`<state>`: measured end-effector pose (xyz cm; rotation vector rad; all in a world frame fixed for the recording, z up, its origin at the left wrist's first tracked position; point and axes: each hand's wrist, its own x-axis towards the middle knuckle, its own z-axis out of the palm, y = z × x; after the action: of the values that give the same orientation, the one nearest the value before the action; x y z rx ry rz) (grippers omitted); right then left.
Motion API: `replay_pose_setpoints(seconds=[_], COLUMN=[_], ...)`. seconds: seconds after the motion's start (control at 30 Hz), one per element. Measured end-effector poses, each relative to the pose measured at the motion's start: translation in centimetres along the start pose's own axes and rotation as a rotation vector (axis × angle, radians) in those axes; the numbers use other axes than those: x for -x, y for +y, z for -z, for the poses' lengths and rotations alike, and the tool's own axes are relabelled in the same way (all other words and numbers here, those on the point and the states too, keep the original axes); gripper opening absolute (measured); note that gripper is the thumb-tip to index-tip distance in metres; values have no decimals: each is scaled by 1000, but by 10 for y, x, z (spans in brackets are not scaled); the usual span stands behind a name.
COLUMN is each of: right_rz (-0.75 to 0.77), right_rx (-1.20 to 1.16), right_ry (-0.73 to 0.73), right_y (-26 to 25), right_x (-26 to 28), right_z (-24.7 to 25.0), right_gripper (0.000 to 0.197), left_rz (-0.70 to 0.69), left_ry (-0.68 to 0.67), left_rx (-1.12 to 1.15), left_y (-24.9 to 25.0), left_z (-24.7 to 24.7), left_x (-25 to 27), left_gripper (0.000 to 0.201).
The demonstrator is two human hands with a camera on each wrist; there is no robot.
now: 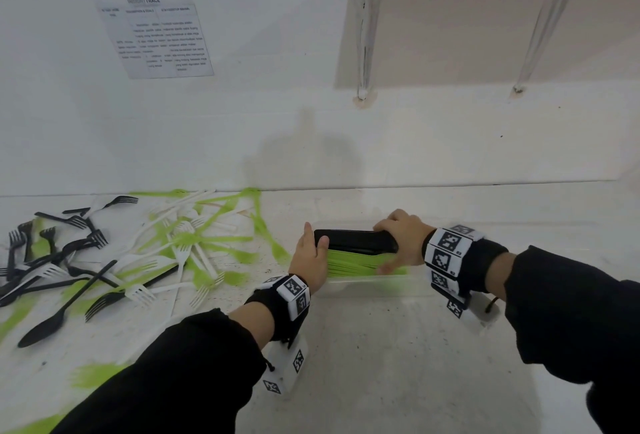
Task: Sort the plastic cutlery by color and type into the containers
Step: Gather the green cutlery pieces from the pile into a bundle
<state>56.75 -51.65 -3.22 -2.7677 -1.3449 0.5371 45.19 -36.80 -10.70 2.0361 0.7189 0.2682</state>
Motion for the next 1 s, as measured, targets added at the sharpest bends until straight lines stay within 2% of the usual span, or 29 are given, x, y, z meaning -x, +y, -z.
replay_pose_setpoints(seconds=[0.13,0.43,0.63,0.77,0.83,0.9,0.97,1.0], right_rz=[-3,7,27,42,33,-25,-213,-333], right_rx=[27,-53,-38,16,-37,-119,-125,-129], right_ry=[-105,-56,-12,-39,-31,117,354,417], right_y=[5,13,12,16,18,23,31,36], right_x=[-1,-1,1,2,4,7,13,17], right_z=[0,-12,-19,-22,-21,-20,-18,-18], right_gripper=[81,72,76,75,70,57,46,46], left_rz=[1,-2,4,3,2,11,33,47], left_ry=[0,17,20,29,46,65,80,95], left_rx=[0,0,5,20,32,59,104,117], left_y=[-1,-2,-2,-2,-1,0,3,4], left_z=[0,-2,-2,-1,-1,-1,0,0], left_x=[0,-1,-1,1,2,4,6,7], left_gripper=[58,58,57,55,54,52,51,51])
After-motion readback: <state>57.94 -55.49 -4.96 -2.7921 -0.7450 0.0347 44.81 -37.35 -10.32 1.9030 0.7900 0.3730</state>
